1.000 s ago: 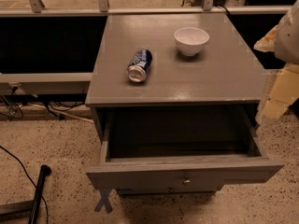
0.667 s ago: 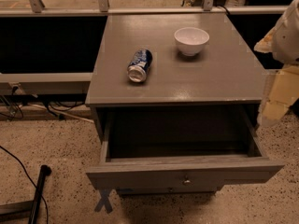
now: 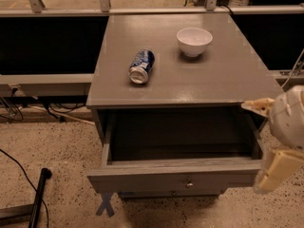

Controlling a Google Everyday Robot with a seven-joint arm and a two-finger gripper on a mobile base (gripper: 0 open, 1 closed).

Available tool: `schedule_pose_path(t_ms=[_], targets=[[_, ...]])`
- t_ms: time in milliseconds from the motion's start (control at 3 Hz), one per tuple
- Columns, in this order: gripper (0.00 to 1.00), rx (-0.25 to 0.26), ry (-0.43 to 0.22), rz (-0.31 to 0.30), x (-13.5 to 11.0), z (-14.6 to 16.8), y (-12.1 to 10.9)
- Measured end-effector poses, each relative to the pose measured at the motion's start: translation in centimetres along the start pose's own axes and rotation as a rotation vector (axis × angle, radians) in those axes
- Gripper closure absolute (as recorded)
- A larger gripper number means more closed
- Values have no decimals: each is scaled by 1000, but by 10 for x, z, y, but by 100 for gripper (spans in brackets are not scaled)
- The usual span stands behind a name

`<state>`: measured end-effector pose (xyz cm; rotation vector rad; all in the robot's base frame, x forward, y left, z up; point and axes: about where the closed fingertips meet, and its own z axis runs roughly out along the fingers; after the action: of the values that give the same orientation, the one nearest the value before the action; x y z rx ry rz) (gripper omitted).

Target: Close top drawer

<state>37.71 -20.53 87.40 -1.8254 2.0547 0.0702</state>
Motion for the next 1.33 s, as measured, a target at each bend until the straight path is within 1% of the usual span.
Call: schedule_pose_path(t_ms=[333, 667, 1000, 1333], targets=[[0, 14, -28, 20, 11, 6, 12], [0, -23, -26, 12, 8, 23, 9], [18, -37, -91, 9, 3, 60, 24], [42, 31, -183, 11, -5, 92, 34]])
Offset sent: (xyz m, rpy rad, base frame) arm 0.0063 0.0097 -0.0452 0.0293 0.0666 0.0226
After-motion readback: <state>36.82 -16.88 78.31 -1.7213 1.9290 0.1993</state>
